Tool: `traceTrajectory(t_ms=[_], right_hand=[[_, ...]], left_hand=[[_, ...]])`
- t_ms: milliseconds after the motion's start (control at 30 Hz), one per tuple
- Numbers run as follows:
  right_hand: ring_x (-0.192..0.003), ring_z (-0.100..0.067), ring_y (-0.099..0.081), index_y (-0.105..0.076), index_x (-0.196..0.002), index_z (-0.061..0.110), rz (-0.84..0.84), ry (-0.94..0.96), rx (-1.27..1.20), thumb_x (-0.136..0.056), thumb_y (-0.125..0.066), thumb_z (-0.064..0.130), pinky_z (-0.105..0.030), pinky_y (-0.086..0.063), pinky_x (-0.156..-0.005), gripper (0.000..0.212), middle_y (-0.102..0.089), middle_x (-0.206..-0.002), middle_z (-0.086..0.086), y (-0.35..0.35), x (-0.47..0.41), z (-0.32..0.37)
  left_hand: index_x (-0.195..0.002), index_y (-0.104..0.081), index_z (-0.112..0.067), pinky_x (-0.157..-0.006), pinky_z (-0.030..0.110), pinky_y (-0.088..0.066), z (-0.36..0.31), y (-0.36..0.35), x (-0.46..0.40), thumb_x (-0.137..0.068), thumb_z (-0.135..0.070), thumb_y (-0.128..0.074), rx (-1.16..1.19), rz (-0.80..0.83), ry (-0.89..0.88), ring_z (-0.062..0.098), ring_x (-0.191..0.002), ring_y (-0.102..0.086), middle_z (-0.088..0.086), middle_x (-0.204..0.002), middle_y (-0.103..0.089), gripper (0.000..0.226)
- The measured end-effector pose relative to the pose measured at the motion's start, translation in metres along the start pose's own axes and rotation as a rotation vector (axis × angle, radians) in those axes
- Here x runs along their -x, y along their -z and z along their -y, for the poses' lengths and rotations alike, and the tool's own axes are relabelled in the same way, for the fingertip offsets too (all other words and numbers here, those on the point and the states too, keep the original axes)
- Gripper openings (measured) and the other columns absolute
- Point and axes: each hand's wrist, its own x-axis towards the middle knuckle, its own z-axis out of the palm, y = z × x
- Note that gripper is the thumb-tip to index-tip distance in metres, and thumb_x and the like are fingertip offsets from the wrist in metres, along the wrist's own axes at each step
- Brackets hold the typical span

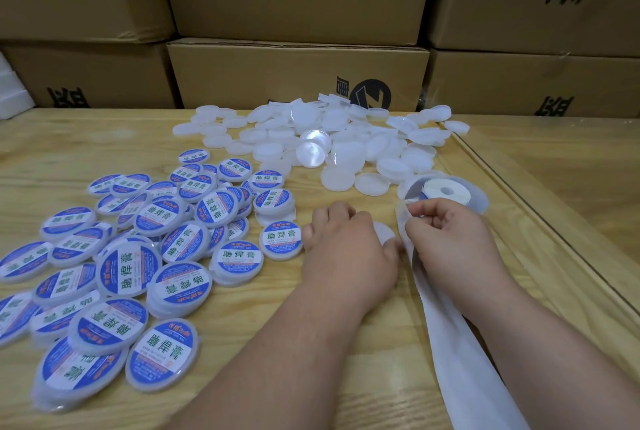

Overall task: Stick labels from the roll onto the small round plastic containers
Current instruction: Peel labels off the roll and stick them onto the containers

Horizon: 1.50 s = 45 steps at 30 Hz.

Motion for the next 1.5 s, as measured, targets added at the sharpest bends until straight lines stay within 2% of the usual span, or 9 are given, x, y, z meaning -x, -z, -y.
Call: traceTrajectory(t_ms=[267, 467, 600, 733, 900, 1033, 1200, 1300, 1500], right_hand=[[-0.047, 0.000, -0.052, -0.068, -0.097, 0.027, 0.004, 0.003, 0.015, -0.087, -0.058, 0.012, -0.026, -0.041, -0.059, 0.020, -0.059, -0.053, 0.012, 0.0009, 0.0012, 0.0012], [-0.044, 0.001, -0.051, -0.067, -0.097, 0.026, 0.003, 0.010, 0.018, -0.088, -0.057, 0.013, -0.024, -0.039, -0.056, 0.020, -0.057, -0.050, 0.013, 0.0003, 0.0020, 0.0021], [-0.046, 0.001, -0.050, -0.068, -0.095, 0.027, -0.005, 0.010, 0.008, -0.088, -0.058, 0.014, -0.024, -0.038, -0.058, 0.018, -0.058, -0.052, 0.013, 0.0003, 0.0022, 0.0023], [-0.047, 0.002, -0.049, -0.068, -0.094, 0.028, -0.001, 0.011, 0.003, -0.088, -0.058, 0.014, -0.024, -0.038, -0.057, 0.018, -0.055, -0.051, 0.015, 0.0002, 0.0024, 0.0023], [-0.052, 0.000, -0.056, -0.070, -0.093, 0.029, 0.008, -0.010, 0.015, -0.088, -0.057, 0.017, -0.024, -0.043, -0.058, 0.018, -0.067, -0.062, 0.004, -0.0004, 0.0040, 0.0041], [-0.056, -0.003, -0.057, -0.071, -0.095, 0.030, 0.003, -0.017, 0.032, -0.088, -0.058, 0.018, -0.019, -0.044, -0.054, 0.019, -0.071, -0.075, -0.004, 0.0003, 0.0030, 0.0028], [-0.064, -0.013, -0.063, -0.074, -0.092, 0.026, 0.049, -0.013, 0.009, -0.087, -0.057, 0.013, -0.025, -0.049, -0.063, 0.022, -0.073, -0.078, -0.006, -0.0022, 0.0052, 0.0053], [-0.085, -0.023, -0.071, -0.075, -0.092, 0.023, 0.066, -0.012, -0.010, -0.088, -0.059, 0.013, -0.037, -0.057, -0.078, 0.020, -0.076, -0.085, -0.005, -0.0038, 0.0063, 0.0065], [-0.089, -0.019, -0.075, -0.075, -0.090, 0.019, 0.108, -0.030, -0.126, -0.081, -0.059, 0.014, -0.042, -0.059, -0.085, 0.019, -0.079, -0.087, 0.000, -0.0024, 0.0080, 0.0091]], left_hand=[[-0.128, -0.054, -0.041, -0.095, 0.037, -0.020, 0.0001, 0.0022, -0.0005, -0.090, -0.056, -0.061, 0.115, 0.008, -0.011, 0.019, -0.127, -0.034, -0.009, -0.132, -0.048, 0.041], [-0.128, -0.049, -0.047, -0.107, 0.037, -0.034, 0.0010, 0.0042, -0.0023, -0.082, -0.045, -0.074, 0.279, -0.007, -0.013, 0.019, -0.125, -0.044, -0.008, -0.127, -0.047, 0.053], [-0.126, -0.049, -0.049, -0.079, 0.006, -0.037, 0.0033, 0.0026, -0.0035, -0.081, -0.025, -0.077, 0.433, -0.045, -0.067, 0.001, -0.099, -0.051, -0.014, -0.121, -0.035, 0.059], [-0.124, -0.053, -0.048, -0.072, -0.004, -0.033, 0.0037, 0.0062, -0.0039, -0.089, -0.006, -0.061, 0.560, -0.100, -0.082, -0.021, -0.090, -0.045, -0.016, -0.112, -0.041, 0.055], [-0.127, -0.055, -0.045, -0.083, 0.001, -0.035, 0.0031, 0.0095, -0.0014, -0.085, 0.009, -0.039, 0.561, -0.076, -0.125, -0.010, -0.107, -0.047, -0.015, -0.116, -0.040, 0.070], [-0.125, -0.056, -0.050, -0.105, 0.029, -0.031, 0.0000, 0.0076, 0.0017, -0.075, 0.007, -0.035, 0.400, -0.024, -0.160, 0.011, -0.115, -0.032, -0.016, -0.121, -0.038, 0.079], [-0.125, -0.055, -0.049, -0.116, 0.037, -0.027, 0.0043, 0.0062, -0.0004, -0.078, 0.005, -0.035, 0.447, -0.115, -0.153, 0.014, -0.139, -0.032, -0.012, -0.139, -0.043, 0.074], [-0.129, -0.057, -0.039, -0.097, 0.015, -0.042, 0.0052, 0.0058, -0.0025, -0.093, 0.003, -0.037, 0.650, -0.085, -0.161, -0.001, -0.112, -0.054, -0.015, -0.124, -0.051, 0.058], [-0.129, -0.063, -0.037, -0.074, 0.013, -0.047, 0.0039, 0.0041, -0.0075, -0.098, -0.034, -0.061, 0.670, -0.032, -0.110, -0.005, -0.078, -0.062, -0.030, -0.098, -0.066, 0.032]])
